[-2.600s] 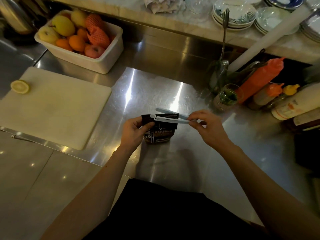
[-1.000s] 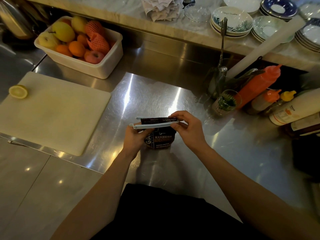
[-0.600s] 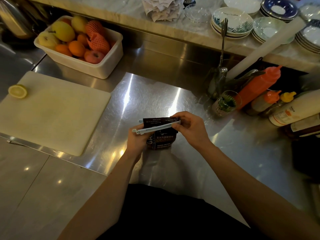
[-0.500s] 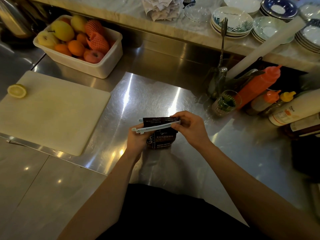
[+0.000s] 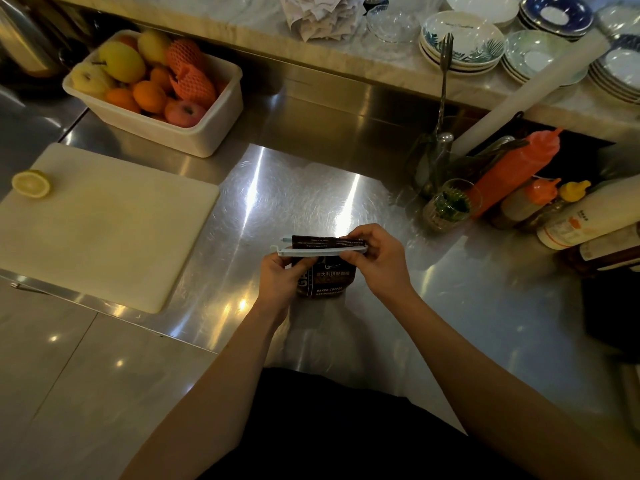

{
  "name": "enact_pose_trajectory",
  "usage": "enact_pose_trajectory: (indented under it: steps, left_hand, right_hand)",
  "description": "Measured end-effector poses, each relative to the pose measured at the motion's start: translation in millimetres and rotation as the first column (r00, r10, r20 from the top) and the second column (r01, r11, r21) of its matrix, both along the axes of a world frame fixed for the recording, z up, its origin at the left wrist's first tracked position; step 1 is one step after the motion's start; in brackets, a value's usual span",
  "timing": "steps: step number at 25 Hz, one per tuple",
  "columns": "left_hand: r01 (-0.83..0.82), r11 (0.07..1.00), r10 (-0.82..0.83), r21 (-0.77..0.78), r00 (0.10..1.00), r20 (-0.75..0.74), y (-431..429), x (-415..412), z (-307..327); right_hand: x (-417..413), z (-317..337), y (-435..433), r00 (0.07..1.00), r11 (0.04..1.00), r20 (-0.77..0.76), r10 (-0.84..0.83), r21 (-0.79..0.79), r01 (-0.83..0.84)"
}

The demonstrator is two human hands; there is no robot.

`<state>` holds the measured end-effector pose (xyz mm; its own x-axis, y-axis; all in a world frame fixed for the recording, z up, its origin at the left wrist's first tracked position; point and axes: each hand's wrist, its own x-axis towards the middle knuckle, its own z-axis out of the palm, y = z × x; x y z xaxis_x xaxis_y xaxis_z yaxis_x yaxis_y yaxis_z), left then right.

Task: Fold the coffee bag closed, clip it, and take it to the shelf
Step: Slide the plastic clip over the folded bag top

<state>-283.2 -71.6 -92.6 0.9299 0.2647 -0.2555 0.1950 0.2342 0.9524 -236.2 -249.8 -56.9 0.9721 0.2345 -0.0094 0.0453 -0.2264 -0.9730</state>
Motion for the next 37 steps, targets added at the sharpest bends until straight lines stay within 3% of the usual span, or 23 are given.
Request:
enact_pose_trajectory:
  steps: [7,10,14,17,19,22,26,28,30,33,35,37]
  left_hand:
    - [0.019,1.000,-0.020,-0.006,0.999,-0.042,2.8,1.8,0.0]
    - [0.034,0.998,-0.034,-0.047,0.999,0.006,14.8,1.7,2.9]
    - [0.165,0.986,-0.163,-0.014,0.984,0.065,33.8,6.3,11.5]
    - [0.216,0.954,-0.227,0.208,0.974,0.029,44.3,15.1,20.4]
    - [0.302,0.863,-0.328,0.404,0.945,-0.006,53.5,24.2,27.8]
    - [0.419,0.708,-0.462,0.568,0.883,-0.076,64.2,35.5,39.4]
    - [0.338,0.626,-0.445,0.703,0.895,-0.033,62.1,30.6,46.0]
    - [0.300,0.587,-0.456,0.752,0.890,0.002,61.1,27.5,47.7]
    - [0.300,0.552,-0.478,0.778,0.878,0.001,59.1,27.7,50.9]
    - [0.299,0.527,-0.510,0.796,0.860,0.015,54.7,28.2,54.4]
    - [0.300,0.530,-0.510,0.794,0.860,0.015,54.6,29.4,53.0]
    - [0.294,0.528,-0.493,0.796,0.870,0.005,57.2,29.9,50.6]
  right_hand:
    - [-0.6,-2.2,-0.1,0.998,0.998,-0.028,-0.065,0.013,0.065]
    - [-2.8,-3.7,-0.2,0.995,0.995,-0.045,-0.090,0.031,0.091]
    - [-2.6,-4.5,-1.5,0.993,0.993,-0.046,-0.112,0.028,0.113]
    - [-3.0,-4.5,-0.3,0.995,0.996,-0.050,-0.088,0.018,0.089]
    - [-3.0,-3.9,-1.1,0.995,0.996,-0.059,-0.082,0.034,0.084]
    - [0.2,-3.8,-3.5,0.997,0.997,-0.045,-0.058,0.040,0.060]
    - [2.2,-2.4,-0.8,1.000,1.000,-0.017,-0.016,-0.010,0.015]
    - [2.6,2.2,-5.4,0.999,0.994,0.046,0.023,-0.110,-0.018]
    - [7.2,11.4,-11.6,0.968,0.939,0.173,0.184,-0.320,-0.122]
    - [22.2,28.0,8.2,0.797,0.630,0.208,0.566,-0.733,-0.257]
    - [27.9,35.7,30.1,0.757,0.508,0.152,0.635,-0.820,-0.261]
    - [29.2,36.0,40.0,0.754,0.477,0.136,0.643,-0.841,-0.255]
